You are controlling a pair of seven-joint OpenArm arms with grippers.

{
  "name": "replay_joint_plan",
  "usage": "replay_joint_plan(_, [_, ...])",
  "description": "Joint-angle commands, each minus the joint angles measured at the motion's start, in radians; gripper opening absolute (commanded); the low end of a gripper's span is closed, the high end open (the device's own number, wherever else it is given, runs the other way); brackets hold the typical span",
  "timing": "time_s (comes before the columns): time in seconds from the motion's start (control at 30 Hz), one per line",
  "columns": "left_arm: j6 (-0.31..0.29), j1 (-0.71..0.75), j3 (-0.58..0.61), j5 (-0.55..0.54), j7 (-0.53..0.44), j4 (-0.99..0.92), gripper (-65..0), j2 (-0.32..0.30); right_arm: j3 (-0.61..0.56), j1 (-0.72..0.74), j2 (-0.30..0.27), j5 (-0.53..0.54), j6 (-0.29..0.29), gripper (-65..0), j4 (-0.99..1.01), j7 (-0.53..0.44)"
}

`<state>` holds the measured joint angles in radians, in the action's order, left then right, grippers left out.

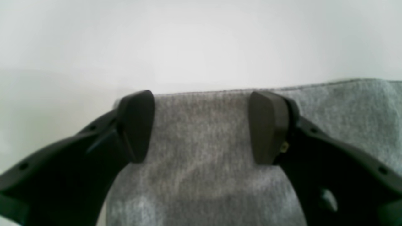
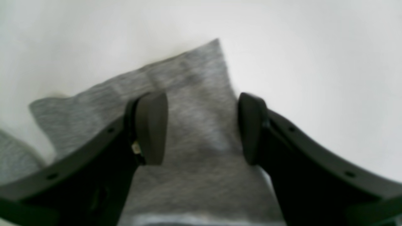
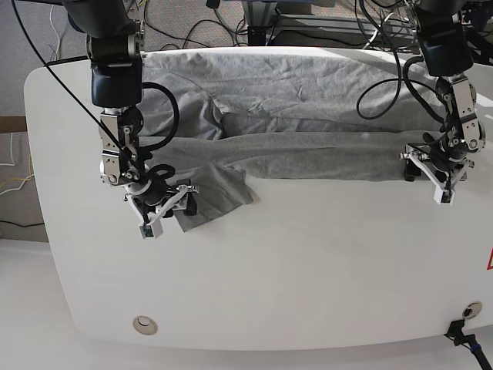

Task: Fold the T-shirt properly
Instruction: 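Release the hem and move both grippers to the folded edge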

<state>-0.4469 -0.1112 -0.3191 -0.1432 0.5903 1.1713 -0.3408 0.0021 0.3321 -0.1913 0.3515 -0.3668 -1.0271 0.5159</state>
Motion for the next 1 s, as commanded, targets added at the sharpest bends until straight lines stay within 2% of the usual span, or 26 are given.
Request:
replay_joint_plan(0.0, [0.000, -0.011, -0.005, 0.004, 0.000, 0.022, -20.9, -0.016, -0.037, 0.014, 0.006, 0.008, -0.002, -30.6, -0.006, 0.026])
replay_joint_plan(0.17, [0.000, -0.006, -0.013, 0.006, 0.000, 0.081, -20.9, -0.024, -0.044, 0.014, 0.008, 0.008, -0.001, -30.6, -0.006, 0.026])
replay_joint_plan(0.3, [0.000, -0.008, -0.016, 0.006, -0.005, 0.081, -20.9, -0.054, -0.044, 0.014, 0.008, 0.008, -0.002, -30.6, -0.006, 0.026])
replay_joint_plan(0.37, [0.000, -0.009, -0.061, 0.007, -0.005, 0.078, -20.9, -0.054, -0.044, 0.014, 0.006, 0.008, -0.002, -30.6, -0.006, 0.026])
replay_joint_plan(0.83, [-0.002, -0.034, -0.076, 0.007, -0.033, -0.077, -21.1, -0.056, -0.047, 0.011, 0.006, 0.008, -0.004, -30.8, -0.006, 0.026])
replay_joint_plan(0.9, [-0.002, -0.035, -0.053, 0.007, -0.033, -0.075, -23.9, -0.054, -0.047, 0.011, 0.006, 0.007, -0.004, -30.8, -0.006, 0.026])
replay_joint_plan(0.97, [-0.002, -0.035, -0.022, 0.006, -0.033, -0.075, -32.5, -0.054, -0.047, 0.011, 0.006, 0.008, -0.004, -32.6, -0.006, 0.026])
